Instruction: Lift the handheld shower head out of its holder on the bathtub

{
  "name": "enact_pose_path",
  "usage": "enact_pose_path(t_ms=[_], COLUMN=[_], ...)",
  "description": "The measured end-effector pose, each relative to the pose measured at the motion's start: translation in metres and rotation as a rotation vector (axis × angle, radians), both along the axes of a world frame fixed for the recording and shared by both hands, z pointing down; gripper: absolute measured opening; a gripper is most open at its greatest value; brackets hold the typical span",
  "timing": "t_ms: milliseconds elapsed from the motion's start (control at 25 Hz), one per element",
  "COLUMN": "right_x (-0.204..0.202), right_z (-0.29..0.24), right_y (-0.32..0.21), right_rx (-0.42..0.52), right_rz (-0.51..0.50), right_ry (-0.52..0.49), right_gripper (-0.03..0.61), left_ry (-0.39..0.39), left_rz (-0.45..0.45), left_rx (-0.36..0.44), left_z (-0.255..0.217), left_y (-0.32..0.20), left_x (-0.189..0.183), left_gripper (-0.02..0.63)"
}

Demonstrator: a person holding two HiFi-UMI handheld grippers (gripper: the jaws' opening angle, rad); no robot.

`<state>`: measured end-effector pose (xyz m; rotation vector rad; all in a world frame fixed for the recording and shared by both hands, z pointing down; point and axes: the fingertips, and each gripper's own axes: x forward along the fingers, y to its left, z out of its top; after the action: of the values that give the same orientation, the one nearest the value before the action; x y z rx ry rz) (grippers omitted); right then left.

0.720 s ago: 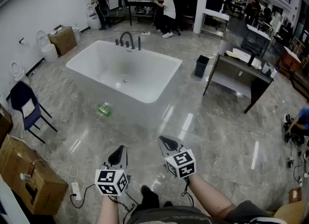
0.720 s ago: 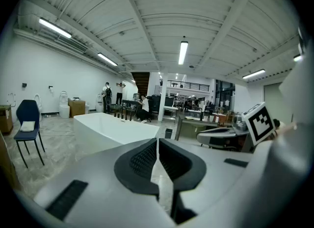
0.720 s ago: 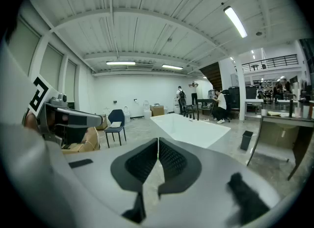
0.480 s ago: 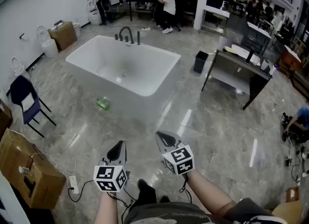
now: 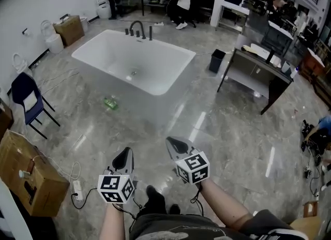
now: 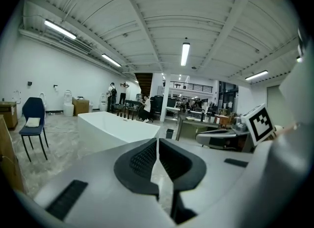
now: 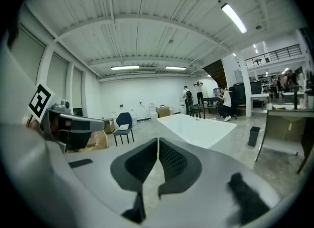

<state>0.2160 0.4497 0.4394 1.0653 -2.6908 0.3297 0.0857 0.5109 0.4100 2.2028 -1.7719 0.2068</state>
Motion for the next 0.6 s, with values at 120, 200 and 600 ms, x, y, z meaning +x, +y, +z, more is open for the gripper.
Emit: enact_pose_path(t_ms=[120, 200, 600], right_x=[-0.011, -0.021, -0.060], right_z=[0.006, 0.006, -0.005], right_y=[-0.012, -0.026, -0.118], right_rx=[-0.029, -0.025, -0.018], right_rz=[0.014, 0.022, 0.132], right_ry=[-0.039, -0.037, -0.028], right_gripper=[0.031, 0.031, 0.032], left_ry=[0.015, 0.019, 0.067], left_rz=[-0.009, -0.013, 0.010], left_rx=[-0.005, -0.008, -0.007], left_z=[0.007, 0.011, 0.011], left_y=[-0.008, -0.021, -0.107], left_x=[-0.015, -0.030, -0.103], left_gripper=[0.026, 0.026, 0.026])
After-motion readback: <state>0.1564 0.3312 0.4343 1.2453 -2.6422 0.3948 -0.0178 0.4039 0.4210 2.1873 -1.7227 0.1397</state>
